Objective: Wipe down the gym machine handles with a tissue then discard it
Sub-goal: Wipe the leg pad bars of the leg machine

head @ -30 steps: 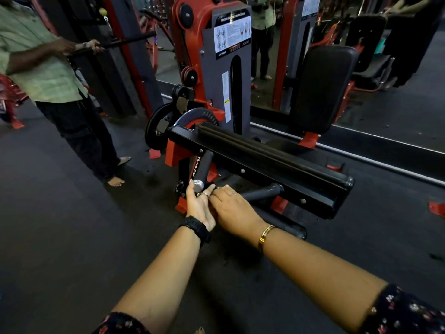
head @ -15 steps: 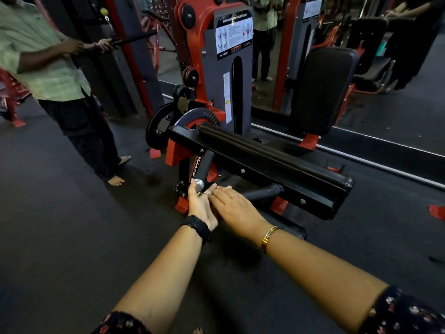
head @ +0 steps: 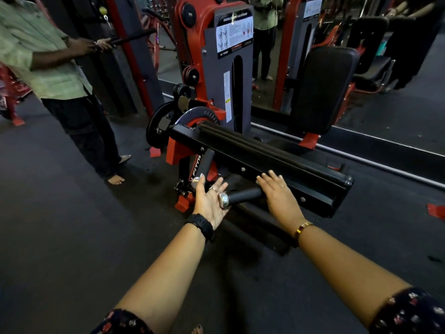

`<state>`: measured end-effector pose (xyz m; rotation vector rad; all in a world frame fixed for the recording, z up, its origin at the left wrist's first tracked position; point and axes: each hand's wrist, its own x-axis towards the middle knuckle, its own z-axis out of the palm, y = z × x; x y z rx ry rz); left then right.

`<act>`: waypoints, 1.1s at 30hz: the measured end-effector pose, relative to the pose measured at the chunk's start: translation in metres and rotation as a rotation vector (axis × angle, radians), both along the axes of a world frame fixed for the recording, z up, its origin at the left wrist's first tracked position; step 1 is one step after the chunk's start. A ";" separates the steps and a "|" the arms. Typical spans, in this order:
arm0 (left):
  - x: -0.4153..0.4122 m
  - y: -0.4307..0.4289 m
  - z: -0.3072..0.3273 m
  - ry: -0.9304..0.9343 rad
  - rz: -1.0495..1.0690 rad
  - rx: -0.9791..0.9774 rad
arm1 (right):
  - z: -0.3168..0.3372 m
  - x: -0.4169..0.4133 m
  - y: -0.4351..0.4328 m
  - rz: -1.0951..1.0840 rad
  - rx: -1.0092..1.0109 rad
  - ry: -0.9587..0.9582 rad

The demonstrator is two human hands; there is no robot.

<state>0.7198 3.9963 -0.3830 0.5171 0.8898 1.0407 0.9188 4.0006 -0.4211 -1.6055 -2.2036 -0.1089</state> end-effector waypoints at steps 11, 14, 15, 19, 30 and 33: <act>0.018 -0.002 0.004 0.349 0.110 0.178 | 0.035 -0.102 -0.014 -0.046 -0.229 0.441; 0.023 -0.002 0.004 0.391 0.173 0.236 | 0.026 -0.088 -0.025 0.129 -0.149 0.335; 0.023 -0.002 0.005 0.427 0.163 0.269 | 0.017 -0.074 -0.028 0.179 -0.074 0.236; 0.024 0.001 0.010 0.568 0.078 0.417 | -0.017 -0.013 -0.025 0.119 0.059 0.111; 0.017 0.006 0.006 0.738 -0.105 0.426 | -0.035 0.005 -0.031 -0.234 0.023 0.048; 0.017 0.004 0.008 0.682 -0.126 0.379 | -0.025 0.006 -0.014 -0.271 0.031 0.013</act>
